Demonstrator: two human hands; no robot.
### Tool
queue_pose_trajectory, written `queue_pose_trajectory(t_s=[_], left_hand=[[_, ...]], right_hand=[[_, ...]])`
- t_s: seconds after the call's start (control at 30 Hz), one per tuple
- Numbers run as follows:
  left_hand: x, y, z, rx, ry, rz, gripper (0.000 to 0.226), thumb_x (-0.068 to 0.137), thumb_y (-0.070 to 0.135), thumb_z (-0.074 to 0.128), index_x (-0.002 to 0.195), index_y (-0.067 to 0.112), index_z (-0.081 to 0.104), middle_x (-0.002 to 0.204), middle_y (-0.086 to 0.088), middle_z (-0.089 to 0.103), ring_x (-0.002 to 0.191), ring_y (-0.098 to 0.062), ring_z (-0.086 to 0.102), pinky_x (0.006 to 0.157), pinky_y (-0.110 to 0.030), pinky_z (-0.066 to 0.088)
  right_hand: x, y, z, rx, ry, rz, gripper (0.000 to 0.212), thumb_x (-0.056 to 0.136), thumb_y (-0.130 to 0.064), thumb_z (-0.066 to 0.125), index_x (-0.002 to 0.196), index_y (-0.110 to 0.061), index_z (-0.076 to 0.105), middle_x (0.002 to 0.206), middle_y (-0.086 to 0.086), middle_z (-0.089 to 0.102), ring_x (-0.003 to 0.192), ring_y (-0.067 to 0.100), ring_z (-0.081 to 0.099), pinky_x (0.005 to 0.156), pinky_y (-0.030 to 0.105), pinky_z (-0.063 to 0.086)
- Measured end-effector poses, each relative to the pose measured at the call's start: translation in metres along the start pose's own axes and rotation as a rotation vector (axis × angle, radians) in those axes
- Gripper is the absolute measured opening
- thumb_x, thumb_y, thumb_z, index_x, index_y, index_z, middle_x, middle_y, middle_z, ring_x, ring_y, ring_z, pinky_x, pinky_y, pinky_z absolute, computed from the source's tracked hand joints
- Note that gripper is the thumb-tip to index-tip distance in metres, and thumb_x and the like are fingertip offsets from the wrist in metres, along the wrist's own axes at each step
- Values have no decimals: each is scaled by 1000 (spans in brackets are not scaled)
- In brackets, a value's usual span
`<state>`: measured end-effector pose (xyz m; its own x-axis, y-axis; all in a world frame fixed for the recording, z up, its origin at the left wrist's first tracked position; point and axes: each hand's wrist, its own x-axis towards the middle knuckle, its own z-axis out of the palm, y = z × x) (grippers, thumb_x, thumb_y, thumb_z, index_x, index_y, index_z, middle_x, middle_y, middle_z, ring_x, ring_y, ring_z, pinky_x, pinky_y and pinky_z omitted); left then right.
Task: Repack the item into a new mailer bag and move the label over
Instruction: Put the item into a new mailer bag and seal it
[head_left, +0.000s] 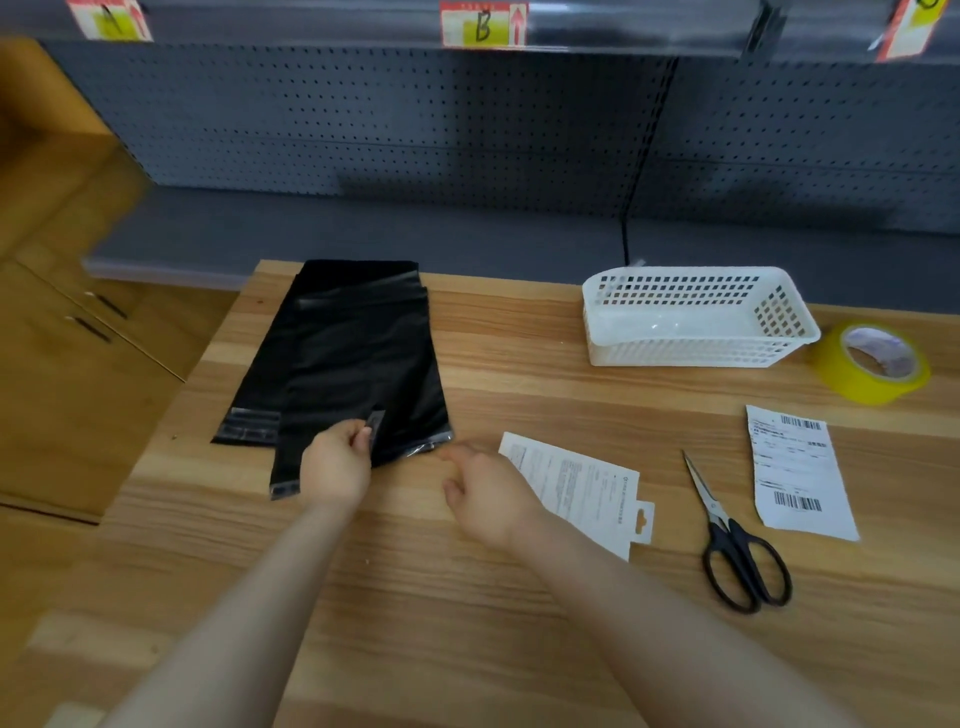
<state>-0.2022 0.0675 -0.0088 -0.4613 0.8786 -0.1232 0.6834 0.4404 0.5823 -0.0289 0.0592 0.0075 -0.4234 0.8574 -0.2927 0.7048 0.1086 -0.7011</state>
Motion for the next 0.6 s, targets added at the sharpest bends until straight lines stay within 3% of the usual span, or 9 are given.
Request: queue_pose_trajectory(t_s=[0.07, 0.17, 0.23, 0.37, 0.47, 0.6], left_hand=[[-7, 4, -1, -28, 31, 51, 26, 95, 19, 49, 110, 4, 66, 103, -13, 69, 97, -29, 62, 78, -31, 44], [-24, 13, -2, -99, 10, 198, 21, 90, 22, 58, 105, 14, 70, 98, -1, 70, 92, -14, 63, 79, -23, 46], [-39, 20, -2, -137, -75, 288, 14, 87, 23, 61, 97, 21, 71, 89, 7, 69, 83, -5, 62, 74, -20, 47], [-61, 31, 5, -151, -146, 406, 8, 84, 18, 64, 83, 22, 71, 74, 12, 66, 72, -2, 59, 65, -9, 42], [-69, 30, 11, -234, -180, 335, 24, 87, 11, 57, 102, 24, 71, 91, 13, 69, 83, 3, 60, 74, -4, 43], [-78, 27, 19, -209, -227, 345, 37, 86, 11, 60, 121, 22, 59, 117, 9, 62, 107, -3, 56, 96, -21, 45]], right_hand=[[1, -5, 3, 81, -34, 36, 47, 95, -30, 47, 141, -20, 39, 117, 7, 63, 103, 23, 61, 86, 30, 46], [4, -11, 5, 398, -9, 127, 59, 91, -50, 47, 139, -18, 41, 137, 0, 53, 126, 16, 49, 102, 29, 39], [5, -14, 3, 522, 55, 205, 54, 88, -55, 49, 126, -16, 53, 123, -3, 60, 115, 13, 55, 92, 26, 42], [2, -7, -2, 742, 171, 315, 17, 85, -35, 64, 82, -19, 60, 85, -1, 67, 86, 17, 66, 76, 28, 55], [-2, 2, -7, 806, 206, 381, 7, 86, -15, 60, 81, -17, 65, 93, 17, 71, 91, 31, 68, 86, 45, 55], [-13, 19, -14, 798, 191, 429, 15, 88, -9, 55, 89, -16, 69, 96, 17, 72, 93, 33, 68, 89, 50, 53]])
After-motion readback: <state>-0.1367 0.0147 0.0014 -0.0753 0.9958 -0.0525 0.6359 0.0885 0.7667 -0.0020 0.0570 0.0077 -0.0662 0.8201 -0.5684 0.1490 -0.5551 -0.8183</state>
